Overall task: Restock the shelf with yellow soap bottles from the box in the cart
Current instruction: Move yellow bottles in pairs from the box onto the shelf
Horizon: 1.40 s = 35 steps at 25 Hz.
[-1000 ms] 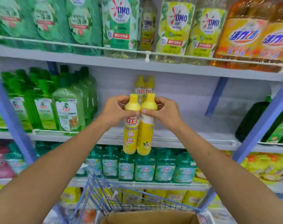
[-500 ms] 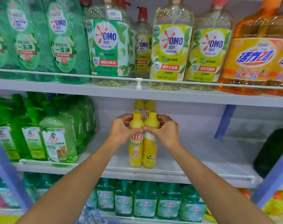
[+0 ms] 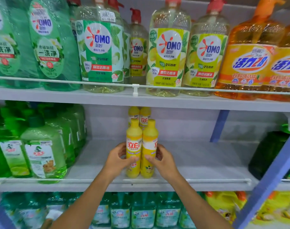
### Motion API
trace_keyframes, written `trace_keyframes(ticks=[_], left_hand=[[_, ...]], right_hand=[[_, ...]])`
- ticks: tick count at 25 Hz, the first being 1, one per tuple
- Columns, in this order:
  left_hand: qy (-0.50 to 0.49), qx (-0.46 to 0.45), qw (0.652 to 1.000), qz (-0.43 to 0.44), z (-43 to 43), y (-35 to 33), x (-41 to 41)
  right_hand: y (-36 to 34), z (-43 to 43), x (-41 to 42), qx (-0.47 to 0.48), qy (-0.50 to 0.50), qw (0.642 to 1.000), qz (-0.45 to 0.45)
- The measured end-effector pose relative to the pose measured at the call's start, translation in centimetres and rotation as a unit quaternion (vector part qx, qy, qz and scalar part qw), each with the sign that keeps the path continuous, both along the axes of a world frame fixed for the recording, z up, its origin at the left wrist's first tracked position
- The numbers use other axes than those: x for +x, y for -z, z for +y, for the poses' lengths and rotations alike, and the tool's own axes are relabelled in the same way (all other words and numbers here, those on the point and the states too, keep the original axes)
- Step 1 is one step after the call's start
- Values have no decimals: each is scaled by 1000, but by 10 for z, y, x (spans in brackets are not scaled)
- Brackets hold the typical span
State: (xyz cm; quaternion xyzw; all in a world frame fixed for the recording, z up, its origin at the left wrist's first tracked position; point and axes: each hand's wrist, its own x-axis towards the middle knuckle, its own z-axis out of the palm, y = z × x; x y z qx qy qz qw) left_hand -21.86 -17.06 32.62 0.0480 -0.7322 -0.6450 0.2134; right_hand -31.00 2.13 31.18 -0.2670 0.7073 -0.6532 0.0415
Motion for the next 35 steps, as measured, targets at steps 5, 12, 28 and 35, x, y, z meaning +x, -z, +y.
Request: trace_keyframes(ticks=[5,12,28,35], left_hand=[[-44,2,999,0,9,18,0],[-49,-13,999,-6,5,24,5],[-112,-45,993,-11,4,28,-27],[-133,-67,989,-16,-10,42,-48]], right_hand=[[2,-20,14,-16,108,994,9],[7,-12,15,-15,54,998,-1],[16,-38,4,52,195,978,58],[29,-34,-17,108,149,982,39]])
